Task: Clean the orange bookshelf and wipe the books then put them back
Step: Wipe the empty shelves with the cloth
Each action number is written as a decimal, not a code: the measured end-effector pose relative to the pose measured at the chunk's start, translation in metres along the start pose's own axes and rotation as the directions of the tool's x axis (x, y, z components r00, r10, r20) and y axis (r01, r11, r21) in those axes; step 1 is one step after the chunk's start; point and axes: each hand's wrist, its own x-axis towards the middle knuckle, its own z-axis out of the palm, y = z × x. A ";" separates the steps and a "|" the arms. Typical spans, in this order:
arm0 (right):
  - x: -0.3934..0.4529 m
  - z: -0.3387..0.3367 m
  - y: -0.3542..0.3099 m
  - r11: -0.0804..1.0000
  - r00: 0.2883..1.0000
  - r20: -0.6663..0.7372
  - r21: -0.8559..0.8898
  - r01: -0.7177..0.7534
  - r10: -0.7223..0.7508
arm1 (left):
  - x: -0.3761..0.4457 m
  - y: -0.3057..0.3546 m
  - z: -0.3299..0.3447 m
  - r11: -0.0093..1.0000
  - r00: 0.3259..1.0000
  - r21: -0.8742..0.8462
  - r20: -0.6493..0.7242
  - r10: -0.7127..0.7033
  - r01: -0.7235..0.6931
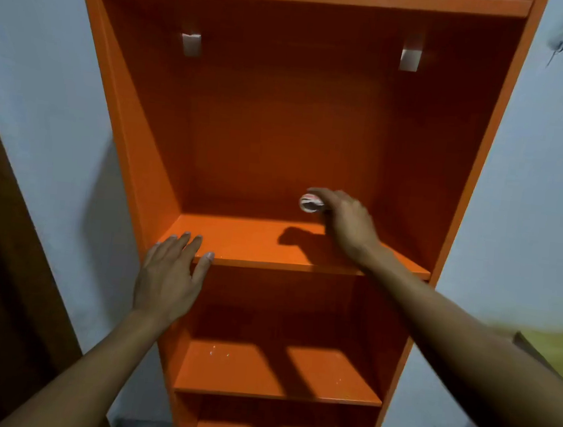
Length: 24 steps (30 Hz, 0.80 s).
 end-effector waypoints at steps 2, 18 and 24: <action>0.013 -0.007 0.037 0.907 0.978 0.062 -0.389 -0.159 0.198 | 0.000 0.000 0.001 1.000 1.000 -0.001 -0.008 0.004 -0.004; 0.022 0.059 -0.009 0.960 0.848 0.472 -0.242 -0.137 0.240 | -0.004 0.001 0.003 0.998 0.999 -0.064 -0.051 -0.004 0.001; -0.018 0.056 -0.065 0.962 0.805 0.553 -0.019 0.273 -0.217 | -0.011 -0.009 -0.002 0.985 0.996 -0.163 -0.086 0.033 -0.047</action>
